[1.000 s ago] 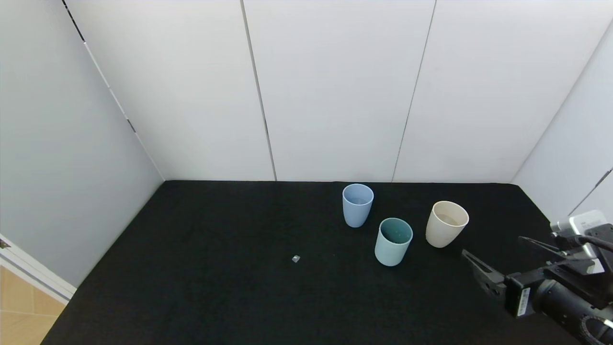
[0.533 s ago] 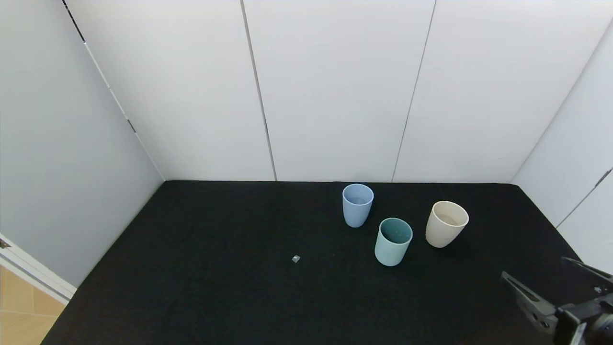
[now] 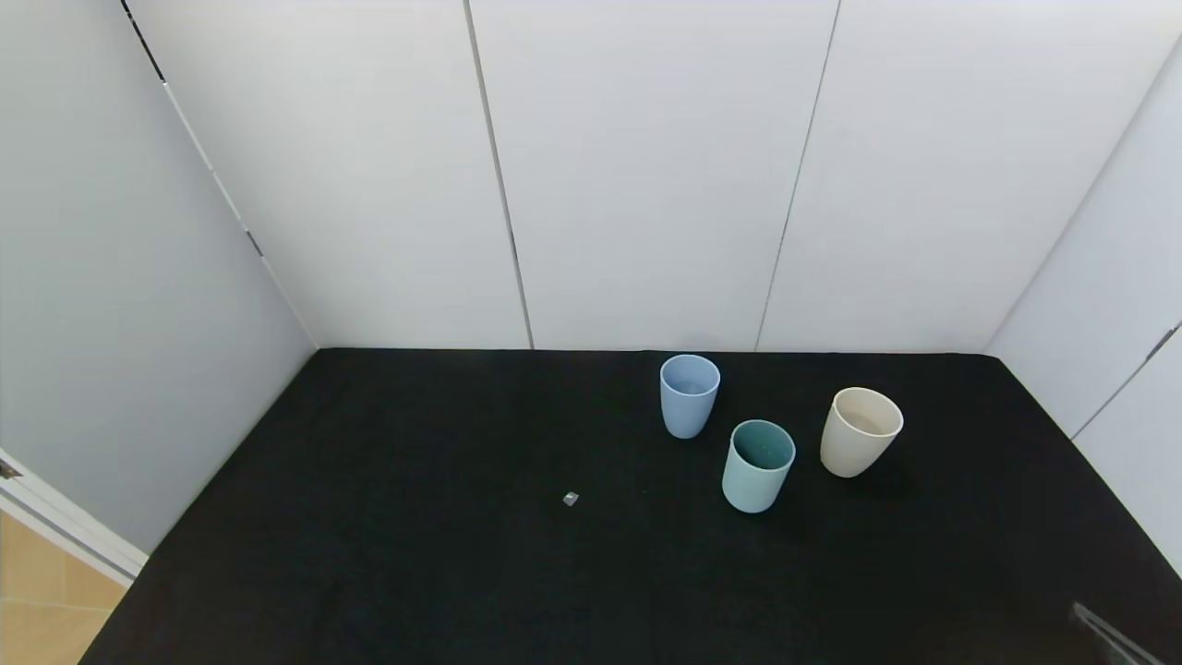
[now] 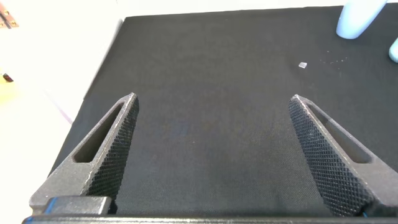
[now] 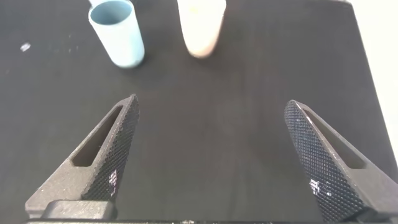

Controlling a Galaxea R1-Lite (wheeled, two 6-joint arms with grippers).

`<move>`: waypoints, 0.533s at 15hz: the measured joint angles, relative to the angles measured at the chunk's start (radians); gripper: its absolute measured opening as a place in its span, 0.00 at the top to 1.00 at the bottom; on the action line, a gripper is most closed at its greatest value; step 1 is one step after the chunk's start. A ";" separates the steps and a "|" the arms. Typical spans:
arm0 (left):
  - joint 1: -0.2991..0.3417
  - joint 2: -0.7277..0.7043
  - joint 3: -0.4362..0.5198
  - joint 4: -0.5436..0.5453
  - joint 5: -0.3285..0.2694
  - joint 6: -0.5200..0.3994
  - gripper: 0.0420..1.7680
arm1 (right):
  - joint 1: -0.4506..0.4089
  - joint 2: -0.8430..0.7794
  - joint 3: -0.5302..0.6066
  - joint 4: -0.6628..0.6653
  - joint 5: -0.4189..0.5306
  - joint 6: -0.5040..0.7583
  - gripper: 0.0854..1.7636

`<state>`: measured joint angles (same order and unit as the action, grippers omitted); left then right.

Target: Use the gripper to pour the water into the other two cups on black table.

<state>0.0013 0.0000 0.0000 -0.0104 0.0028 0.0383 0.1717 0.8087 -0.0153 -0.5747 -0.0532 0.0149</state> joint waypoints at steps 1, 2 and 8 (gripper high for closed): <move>0.000 0.000 0.000 0.000 0.000 0.000 0.03 | -0.047 -0.063 0.000 0.064 0.042 0.000 0.04; 0.000 0.000 0.000 0.000 0.000 0.000 0.03 | -0.077 -0.125 -0.003 0.127 0.070 -0.001 0.04; 0.000 0.000 0.000 0.000 0.000 0.000 0.03 | -0.151 -0.506 -0.068 0.501 0.121 0.000 0.04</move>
<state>0.0013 0.0000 0.0000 -0.0104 0.0028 0.0379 0.0206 0.3026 -0.0836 -0.0736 0.0677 0.0147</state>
